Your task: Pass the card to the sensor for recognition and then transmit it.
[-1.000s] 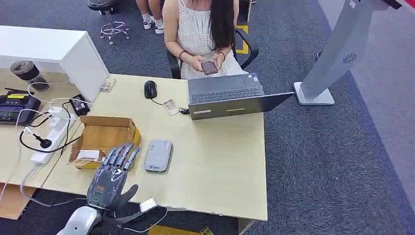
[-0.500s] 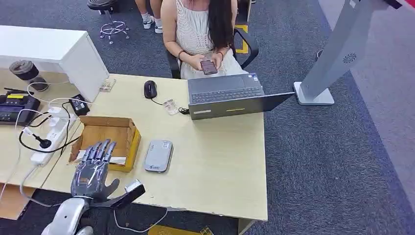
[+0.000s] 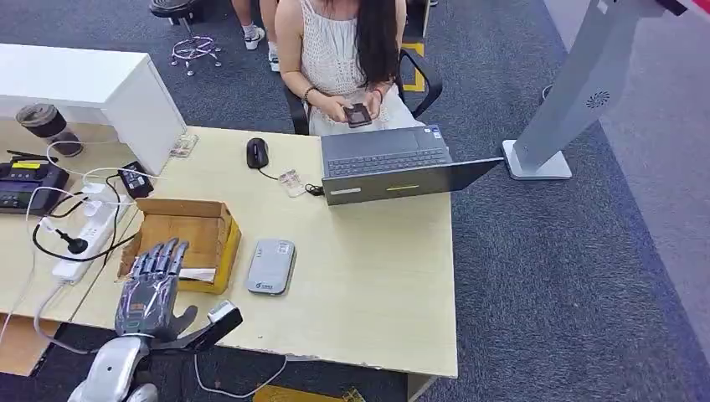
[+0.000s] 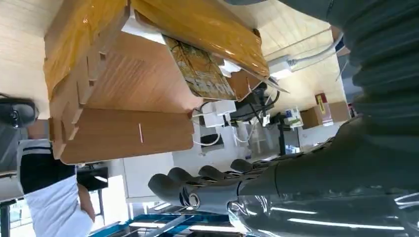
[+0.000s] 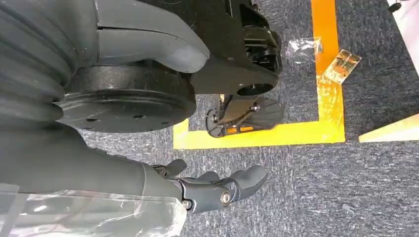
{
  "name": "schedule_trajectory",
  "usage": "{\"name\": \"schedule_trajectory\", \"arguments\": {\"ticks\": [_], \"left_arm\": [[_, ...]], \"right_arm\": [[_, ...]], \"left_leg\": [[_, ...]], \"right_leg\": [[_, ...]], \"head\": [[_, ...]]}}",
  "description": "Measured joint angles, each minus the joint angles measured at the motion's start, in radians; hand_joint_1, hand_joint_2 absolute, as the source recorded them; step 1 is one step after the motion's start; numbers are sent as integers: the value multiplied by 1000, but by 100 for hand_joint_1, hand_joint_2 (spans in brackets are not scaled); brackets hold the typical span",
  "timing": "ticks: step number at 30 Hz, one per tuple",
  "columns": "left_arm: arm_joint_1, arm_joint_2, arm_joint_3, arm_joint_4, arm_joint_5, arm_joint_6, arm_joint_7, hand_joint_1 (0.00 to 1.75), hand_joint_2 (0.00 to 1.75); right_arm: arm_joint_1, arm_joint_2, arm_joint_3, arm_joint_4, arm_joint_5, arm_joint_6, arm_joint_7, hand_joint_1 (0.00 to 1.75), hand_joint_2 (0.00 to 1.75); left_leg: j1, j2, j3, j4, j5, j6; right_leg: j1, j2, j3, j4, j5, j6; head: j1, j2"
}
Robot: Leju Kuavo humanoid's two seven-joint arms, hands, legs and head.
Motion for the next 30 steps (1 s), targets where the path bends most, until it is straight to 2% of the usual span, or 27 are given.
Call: {"name": "schedule_trajectory", "arguments": {"ticks": [10,17,30], "left_arm": [[-19,-12,58,20,-4,-1,19,0,175],[-44,-21,83,71,-9,3,27,0,175],[-94,-36,90,142,-34,4,28,0,175]], "right_arm": [[0,0,0,0,31,5,6,0,175],[0,0,0,0,42,7,9,0,175],[-1,0,0,0,65,11,21,0,175]], "left_leg": [[0,0,0,0,0,0],[0,0,0,0,0,0],[0,0,0,0,0,0]], "right_leg": [[0,0,0,0,0,0],[0,0,0,0,0,0],[0,0,0,0,0,0]], "head": [[0,0],[0,0],[0,0]]}}
